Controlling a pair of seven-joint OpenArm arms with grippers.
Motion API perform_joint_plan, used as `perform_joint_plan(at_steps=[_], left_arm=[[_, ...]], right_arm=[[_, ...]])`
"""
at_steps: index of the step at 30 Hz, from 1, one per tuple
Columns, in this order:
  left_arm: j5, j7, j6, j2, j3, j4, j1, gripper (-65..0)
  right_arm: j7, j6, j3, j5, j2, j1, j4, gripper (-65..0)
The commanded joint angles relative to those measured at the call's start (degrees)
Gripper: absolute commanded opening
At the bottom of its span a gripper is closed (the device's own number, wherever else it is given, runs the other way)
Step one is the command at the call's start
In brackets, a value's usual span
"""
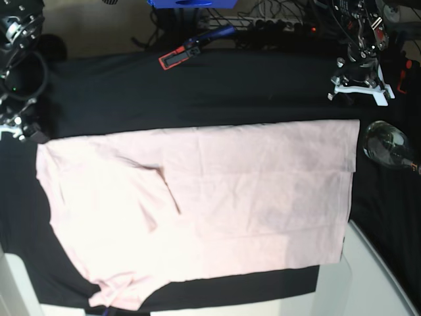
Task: Fold the T-shirt properly
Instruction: 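Lower both grippers and pinch the folded edge corners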
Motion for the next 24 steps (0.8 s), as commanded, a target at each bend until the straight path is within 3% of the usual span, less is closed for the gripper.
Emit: perform_joint_plan(at_steps=[1, 10, 24], left_arm=[[-0.09, -0.21, -0.32, -0.55, -0.26, 0.82, 0.14, -43.3], [-0.09, -0.21, -0.32, -0.64, -0.34, 0.82, -0.04, -43.3], [-0.01, 0.05, -0.32, -1.34, -0.26, 0.64, -3.29, -43.3]], right_arm=[[1.42, 0.33, -0.05, 0.75, 1.92, 1.31, -0.54, -44.1], [1.68, 0.24, -0.14, 0.75, 2.54, 4.39, -1.59, -44.1], [1.51, 0.24, -0.14, 0.66, -0.1, 4.3, -1.68, -44.1]])
